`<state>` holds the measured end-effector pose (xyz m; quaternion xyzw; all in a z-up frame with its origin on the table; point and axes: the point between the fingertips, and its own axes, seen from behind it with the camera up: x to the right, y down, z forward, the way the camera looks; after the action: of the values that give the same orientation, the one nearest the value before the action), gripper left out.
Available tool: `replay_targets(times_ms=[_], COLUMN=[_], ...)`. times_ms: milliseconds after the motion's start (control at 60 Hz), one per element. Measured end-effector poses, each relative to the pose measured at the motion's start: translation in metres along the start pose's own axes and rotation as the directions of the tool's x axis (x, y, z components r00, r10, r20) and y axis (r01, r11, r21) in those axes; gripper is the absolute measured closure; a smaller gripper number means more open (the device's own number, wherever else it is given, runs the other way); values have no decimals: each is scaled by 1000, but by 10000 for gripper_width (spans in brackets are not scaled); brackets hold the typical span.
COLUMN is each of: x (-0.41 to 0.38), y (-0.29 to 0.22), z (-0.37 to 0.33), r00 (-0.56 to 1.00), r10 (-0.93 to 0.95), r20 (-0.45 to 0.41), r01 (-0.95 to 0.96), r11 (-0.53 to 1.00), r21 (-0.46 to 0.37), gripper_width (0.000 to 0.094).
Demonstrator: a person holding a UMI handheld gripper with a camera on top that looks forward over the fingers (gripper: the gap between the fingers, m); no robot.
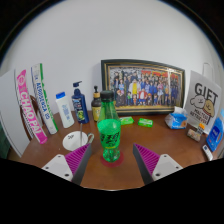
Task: Pour water
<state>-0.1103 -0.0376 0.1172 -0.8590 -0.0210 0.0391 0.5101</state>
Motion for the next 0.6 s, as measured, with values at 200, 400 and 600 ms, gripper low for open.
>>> replay_targets(times_ms=[200, 400, 600], x=[-19, -32, -36], y=[11, 7, 10], z=[-97, -154, -174], r00=[998, 994, 989], r10=[-21, -44, -57], r20=[-66, -102, -137], r01=[13, 31, 39], r11=[992, 992, 991], r21=[-123, -122, -129], gripper_width=[84, 83, 82])
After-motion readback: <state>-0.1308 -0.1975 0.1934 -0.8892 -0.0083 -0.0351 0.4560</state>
